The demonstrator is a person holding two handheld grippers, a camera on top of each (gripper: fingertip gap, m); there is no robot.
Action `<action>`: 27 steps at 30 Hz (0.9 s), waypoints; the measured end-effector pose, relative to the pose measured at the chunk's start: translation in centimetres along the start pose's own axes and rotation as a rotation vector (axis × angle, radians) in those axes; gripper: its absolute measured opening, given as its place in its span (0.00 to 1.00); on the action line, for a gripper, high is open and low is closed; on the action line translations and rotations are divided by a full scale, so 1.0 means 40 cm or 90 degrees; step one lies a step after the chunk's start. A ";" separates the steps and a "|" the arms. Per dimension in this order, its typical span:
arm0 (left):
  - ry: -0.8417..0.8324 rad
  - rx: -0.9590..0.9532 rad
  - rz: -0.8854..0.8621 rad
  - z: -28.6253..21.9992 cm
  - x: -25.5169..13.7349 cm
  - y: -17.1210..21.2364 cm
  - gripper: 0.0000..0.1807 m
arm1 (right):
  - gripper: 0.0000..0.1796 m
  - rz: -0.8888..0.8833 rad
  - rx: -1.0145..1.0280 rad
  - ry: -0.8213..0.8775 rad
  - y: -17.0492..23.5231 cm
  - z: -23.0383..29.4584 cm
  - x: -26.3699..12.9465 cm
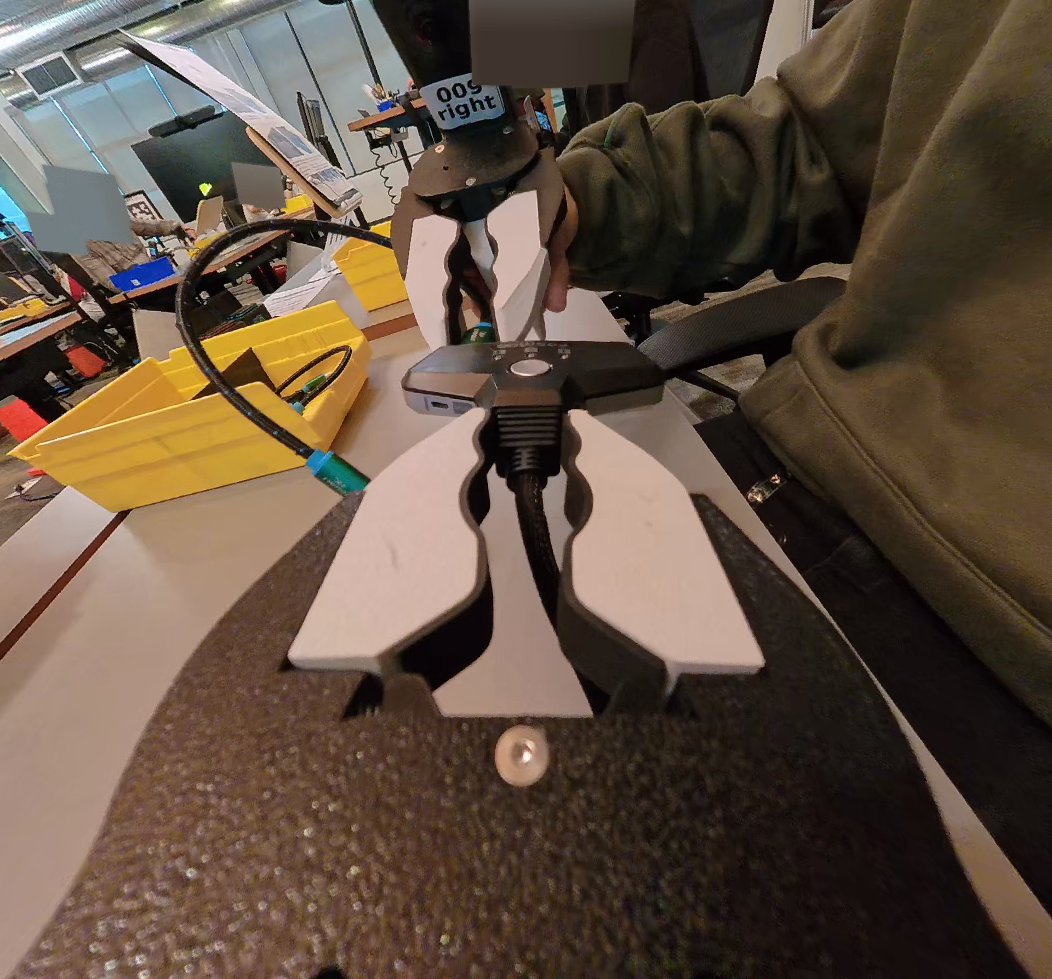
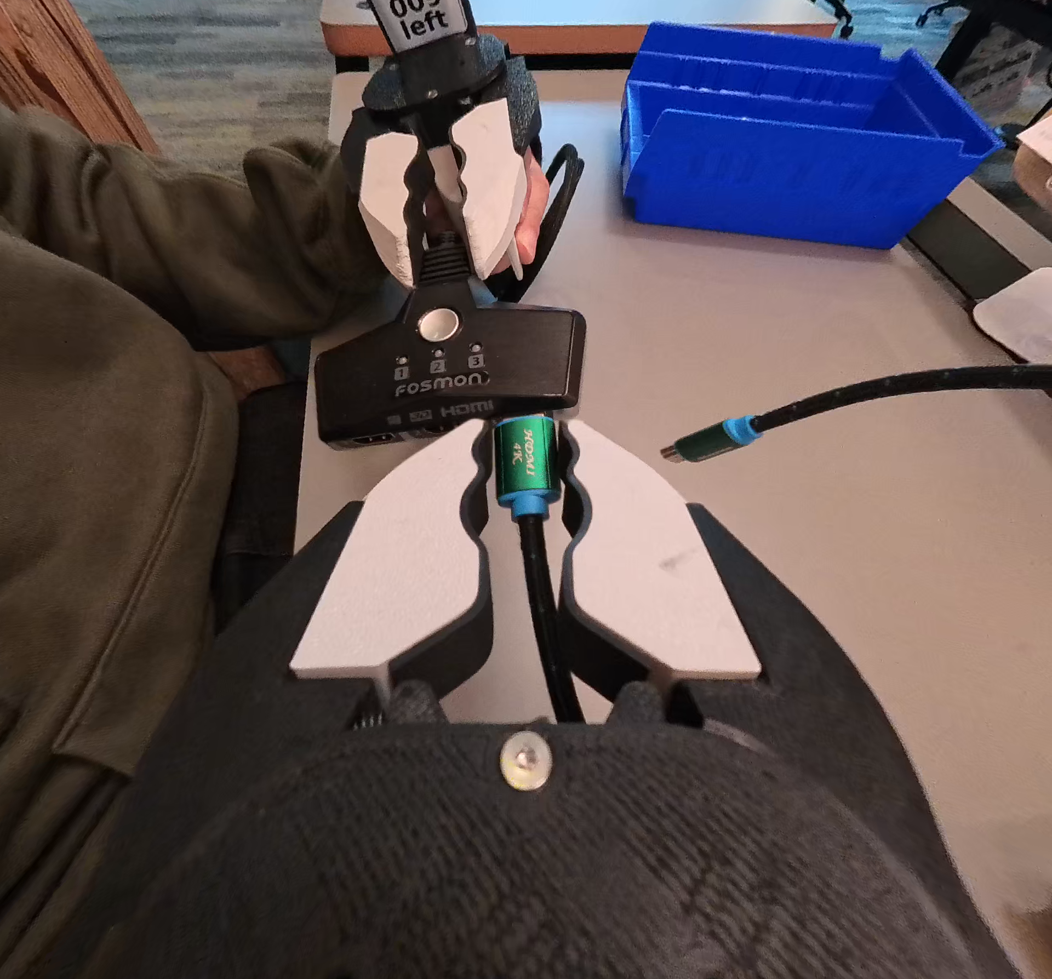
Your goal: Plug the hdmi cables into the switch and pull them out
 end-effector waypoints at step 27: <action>-0.176 -0.110 -0.047 0.072 -0.191 0.039 0.11 | 0.12 -0.031 0.105 0.125 0.045 -0.081 -0.167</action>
Point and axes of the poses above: each gripper's, where its closed fingertips meet, x out along the fingers, y out of its underside, z = x × y across the jaws, the point moved 7 cm from there along -x, back along the fingers, and after that the axes turned 15 degrees about z, right-handed, at the moved point
